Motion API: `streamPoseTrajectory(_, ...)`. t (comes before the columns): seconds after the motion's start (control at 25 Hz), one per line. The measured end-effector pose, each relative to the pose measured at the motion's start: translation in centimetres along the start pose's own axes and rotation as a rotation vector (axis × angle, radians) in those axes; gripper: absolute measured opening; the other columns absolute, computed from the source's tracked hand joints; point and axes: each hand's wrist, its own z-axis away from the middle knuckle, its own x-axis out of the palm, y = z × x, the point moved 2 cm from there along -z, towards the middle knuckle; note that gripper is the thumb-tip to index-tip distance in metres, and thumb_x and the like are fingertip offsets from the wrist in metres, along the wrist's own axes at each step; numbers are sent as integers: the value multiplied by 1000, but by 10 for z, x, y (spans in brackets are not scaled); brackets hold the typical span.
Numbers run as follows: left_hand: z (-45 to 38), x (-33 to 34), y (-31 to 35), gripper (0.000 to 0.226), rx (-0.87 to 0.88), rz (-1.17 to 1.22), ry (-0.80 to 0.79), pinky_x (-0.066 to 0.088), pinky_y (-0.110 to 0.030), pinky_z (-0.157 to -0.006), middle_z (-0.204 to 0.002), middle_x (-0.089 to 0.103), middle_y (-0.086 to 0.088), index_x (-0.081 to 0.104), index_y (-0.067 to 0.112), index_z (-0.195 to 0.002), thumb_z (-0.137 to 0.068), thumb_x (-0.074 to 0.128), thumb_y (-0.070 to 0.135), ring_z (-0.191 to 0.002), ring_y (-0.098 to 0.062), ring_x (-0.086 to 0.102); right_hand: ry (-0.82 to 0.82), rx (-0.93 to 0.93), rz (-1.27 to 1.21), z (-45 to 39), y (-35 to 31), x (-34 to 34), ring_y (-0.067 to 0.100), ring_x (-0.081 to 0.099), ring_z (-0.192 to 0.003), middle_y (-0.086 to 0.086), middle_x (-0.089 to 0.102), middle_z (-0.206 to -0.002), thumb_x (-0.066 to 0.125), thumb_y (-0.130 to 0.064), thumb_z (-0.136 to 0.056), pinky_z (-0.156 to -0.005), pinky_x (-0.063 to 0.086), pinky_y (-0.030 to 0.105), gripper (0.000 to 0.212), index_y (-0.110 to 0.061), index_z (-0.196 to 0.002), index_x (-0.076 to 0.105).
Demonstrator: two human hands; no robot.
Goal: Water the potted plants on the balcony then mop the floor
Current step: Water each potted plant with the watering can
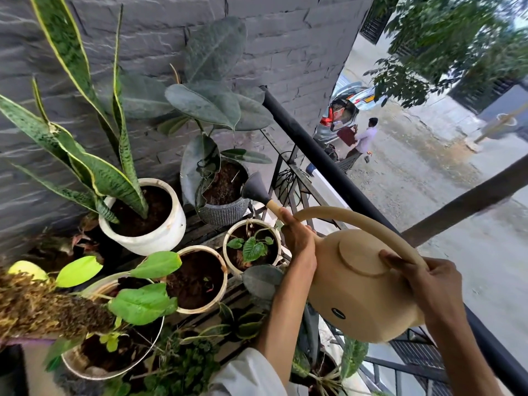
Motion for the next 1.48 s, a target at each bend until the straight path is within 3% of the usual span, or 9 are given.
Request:
streamPoseTrajectory(0.16, -2, 8, -3, 87, 0, -48, -12, 56, -41, -88, -93, 74, -9, 67, 11, -112, -92, 23, 83, -91, -30, 71, 3, 40, -51, 3, 0, -4, 23, 47, -55, -11, 52, -38, 90, -34, -75, -53, 33, 30, 33, -17, -57, 67)
streamPoseTrajectory(0.52, 0, 22, -17, 83, -25, -38, -36, 56, -39, -82, -89, 72, -11, 65, 12, -105, -93, 25, 83, -85, -27, 71, 33, 57, -43, -1, 11, -19, 24, 53, -57, -8, 55, -41, 91, -36, -73, -54, 39, 31, 28, -11, -71, 79)
streamPoseTrajectory(0.64, 4, 21, -20, 78, -25, -13, -39, 56, -39, -84, -82, 67, -6, 65, 14, -100, -94, 26, 81, -80, -24, 67, 27, 75, -52, 1, 10, -21, 23, 49, -54, -10, 53, -37, 90, -33, -74, -53, 36, 30, 26, -15, -64, 74)
streamPoseTrajectory(0.76, 8, 17, -23, 77, -13, -7, -36, 56, -40, -86, -84, 67, -5, 66, 14, -107, -96, 28, 79, -81, -23, 67, 10, 77, -66, 7, 9, -20, 21, 44, -52, -12, 48, -34, 90, -29, -76, -52, 32, 29, 36, -21, -54, 63)
streamPoseTrajectory(0.84, 12, 13, -23, 76, -30, 0, -25, 55, -36, -80, -83, 68, -5, 67, 13, -107, -96, 29, 78, -78, -22, 67, -3, 60, -55, 9, 11, -20, 21, 44, -52, -12, 47, -33, 89, -28, -77, -52, 31, 29, 40, -23, -52, 59)
streamPoseTrajectory(1.0, 19, 5, -24, 71, -24, 14, 24, 50, -31, -69, -85, 70, -6, 66, 15, -98, -97, 31, 77, -78, -22, 68, -14, 45, -35, 11, 17, -21, 24, 55, -59, -10, 57, -43, 90, -35, -75, -54, 39, 31, 25, -17, -65, 75)
streamPoseTrajectory(1.16, 30, 3, -20, 76, -37, 4, 19, 48, -28, -60, -86, 70, -8, 68, 10, -108, -98, 30, 75, -72, -20, 67, -17, 37, -48, 17, 16, -24, 20, 56, -59, -9, 60, -43, 89, -35, -76, -54, 39, 30, 23, -17, -69, 76)
streamPoseTrajectory(1.32, 33, 2, -19, 85, -22, -15, 11, 57, -37, -81, -83, 71, -9, 69, 8, -108, -94, 28, 82, -79, -26, 70, -19, 35, -30, 19, 17, -27, 25, 57, -60, -7, 59, -45, 90, -40, -74, -57, 42, 32, 29, -14, -70, 78)
streamPoseTrajectory(1.48, 37, -2, -7, 81, 0, -31, 4, 53, -35, -76, -83, 70, -7, 68, 10, -105, -96, 27, 79, -78, -25, 68, -34, 33, -44, 21, 14, -23, 24, 52, -57, -12, 55, -40, 89, -38, -76, -55, 37, 31, 32, -17, -60, 70)
